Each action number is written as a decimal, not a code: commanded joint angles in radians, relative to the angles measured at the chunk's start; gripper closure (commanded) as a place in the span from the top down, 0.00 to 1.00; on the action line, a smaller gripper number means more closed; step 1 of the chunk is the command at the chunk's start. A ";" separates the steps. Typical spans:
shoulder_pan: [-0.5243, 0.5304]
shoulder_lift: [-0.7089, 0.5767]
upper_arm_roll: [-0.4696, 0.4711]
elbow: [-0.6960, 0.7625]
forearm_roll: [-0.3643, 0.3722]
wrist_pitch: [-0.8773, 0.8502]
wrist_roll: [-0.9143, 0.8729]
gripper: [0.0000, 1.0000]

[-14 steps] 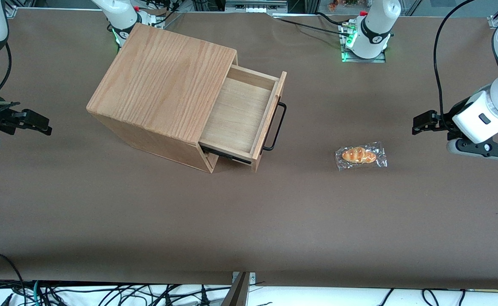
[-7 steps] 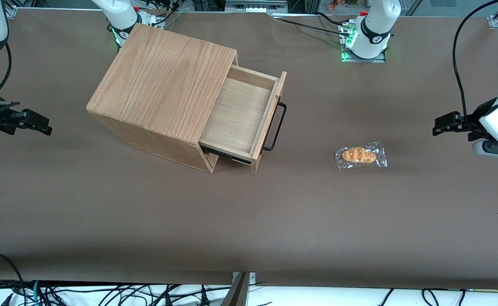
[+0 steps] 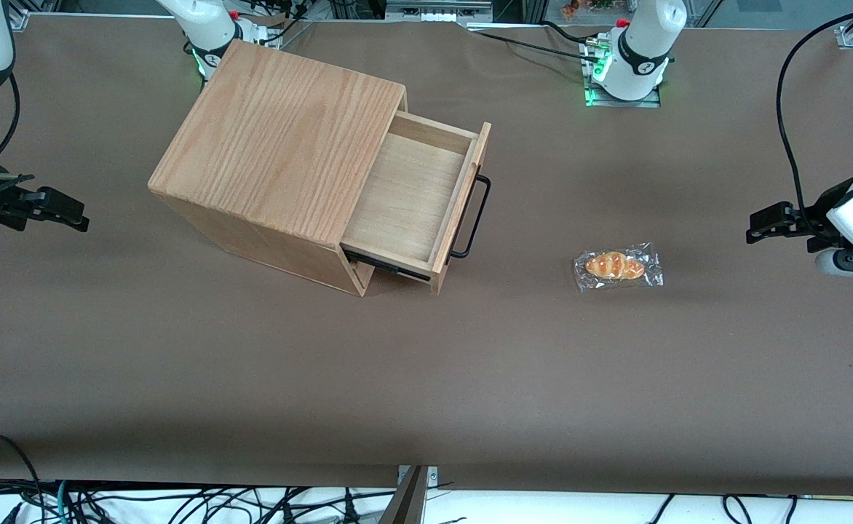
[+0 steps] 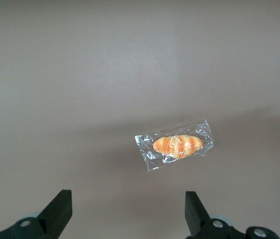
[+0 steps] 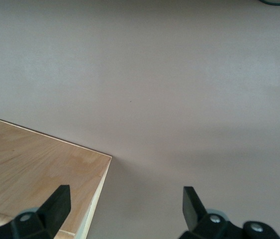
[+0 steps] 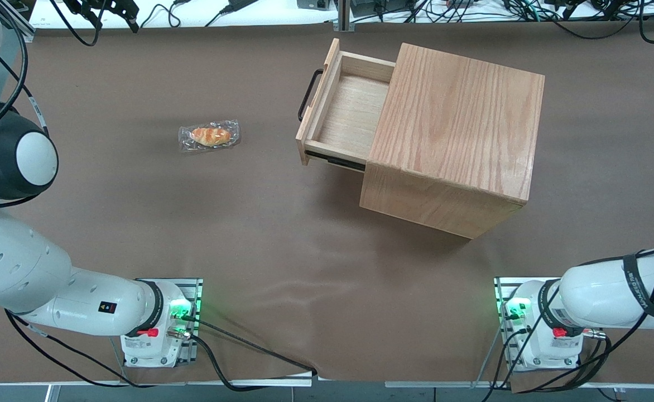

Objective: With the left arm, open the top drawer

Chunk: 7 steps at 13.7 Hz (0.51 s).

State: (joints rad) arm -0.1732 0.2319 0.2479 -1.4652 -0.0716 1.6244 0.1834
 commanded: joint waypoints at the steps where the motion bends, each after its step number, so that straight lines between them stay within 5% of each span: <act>1: 0.004 -0.010 0.001 -0.014 0.009 0.011 0.007 1.00; 7: 0.017 -0.003 0.002 -0.026 0.004 0.006 0.007 1.00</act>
State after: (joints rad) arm -0.1649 0.2336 0.2484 -1.4732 -0.0716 1.6245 0.1833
